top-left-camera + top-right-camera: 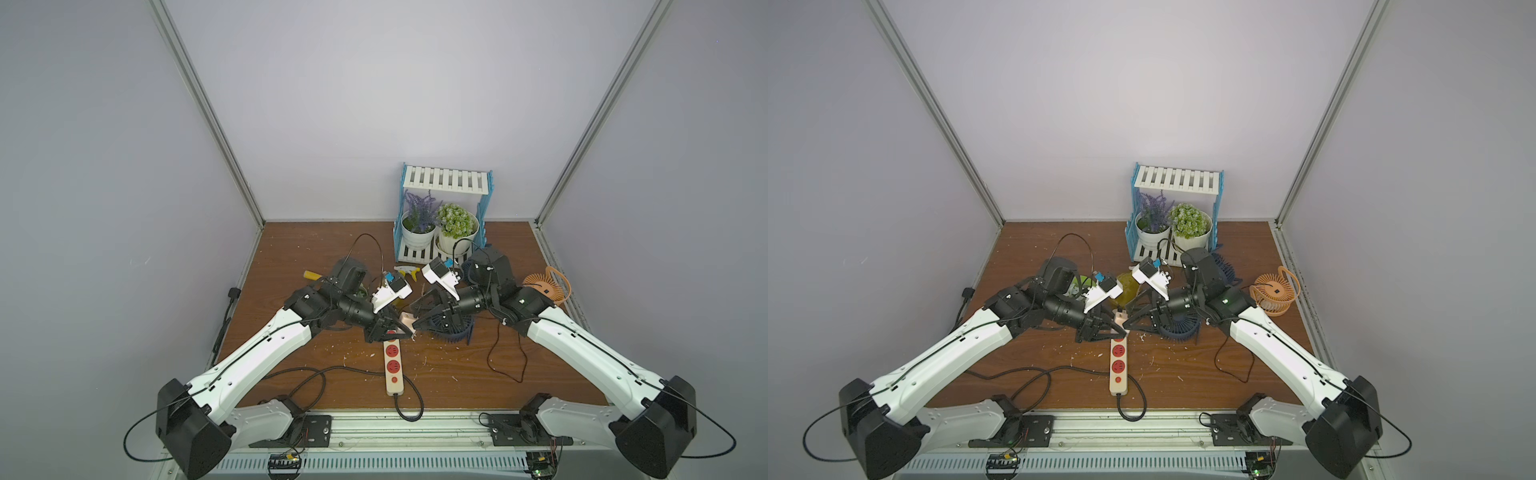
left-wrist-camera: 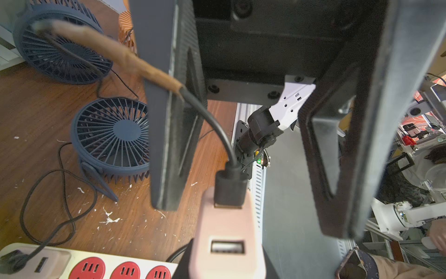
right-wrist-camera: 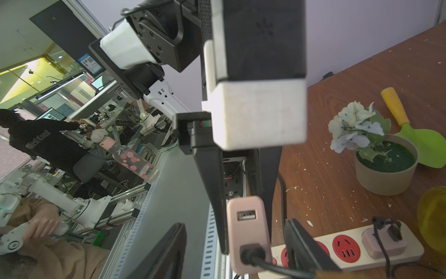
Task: Plug the desk fan into the power strip
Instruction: Pick up the plug from the center of the board.
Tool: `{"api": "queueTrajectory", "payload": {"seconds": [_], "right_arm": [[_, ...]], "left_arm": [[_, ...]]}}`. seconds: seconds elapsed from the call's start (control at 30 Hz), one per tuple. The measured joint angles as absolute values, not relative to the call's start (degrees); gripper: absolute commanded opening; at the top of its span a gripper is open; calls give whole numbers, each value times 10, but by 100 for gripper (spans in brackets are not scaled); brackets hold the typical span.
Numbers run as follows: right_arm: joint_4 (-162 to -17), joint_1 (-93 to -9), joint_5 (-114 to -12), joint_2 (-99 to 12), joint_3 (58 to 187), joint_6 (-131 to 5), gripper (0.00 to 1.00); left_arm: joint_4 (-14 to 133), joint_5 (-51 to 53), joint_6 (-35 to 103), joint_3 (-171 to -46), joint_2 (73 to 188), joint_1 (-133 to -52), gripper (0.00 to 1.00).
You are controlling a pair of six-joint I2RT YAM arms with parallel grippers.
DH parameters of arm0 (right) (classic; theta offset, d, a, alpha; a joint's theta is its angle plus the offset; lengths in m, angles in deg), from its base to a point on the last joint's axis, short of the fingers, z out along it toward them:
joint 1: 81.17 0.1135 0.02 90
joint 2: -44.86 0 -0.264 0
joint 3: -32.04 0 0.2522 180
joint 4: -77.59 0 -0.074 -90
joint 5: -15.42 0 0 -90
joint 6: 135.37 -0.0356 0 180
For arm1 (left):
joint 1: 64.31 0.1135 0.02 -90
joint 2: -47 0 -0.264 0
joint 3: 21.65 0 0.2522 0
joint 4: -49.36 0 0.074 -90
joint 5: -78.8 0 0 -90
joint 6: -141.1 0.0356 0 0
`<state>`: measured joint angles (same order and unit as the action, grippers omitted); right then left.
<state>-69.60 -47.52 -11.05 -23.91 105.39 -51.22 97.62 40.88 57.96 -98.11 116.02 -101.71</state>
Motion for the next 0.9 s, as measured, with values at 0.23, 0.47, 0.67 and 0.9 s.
{"api": "queueTrajectory", "payload": {"seconds": [0.23,0.47,0.67,0.9], "right_arm": [[-683,-469,-97,-252,1062,-511,47],[-663,-463,-95,-260,1065,-503,43],[-655,-463,-95,-265,1066,-496,30],[-653,-462,-95,-268,1066,-484,14]], "left_arm": [[981,410,587,-986,1163,-1021,6],[983,411,589,-986,1163,-1023,6],[985,412,589,-986,1163,-1023,6],[985,411,585,-984,1159,-1024,38]]}}
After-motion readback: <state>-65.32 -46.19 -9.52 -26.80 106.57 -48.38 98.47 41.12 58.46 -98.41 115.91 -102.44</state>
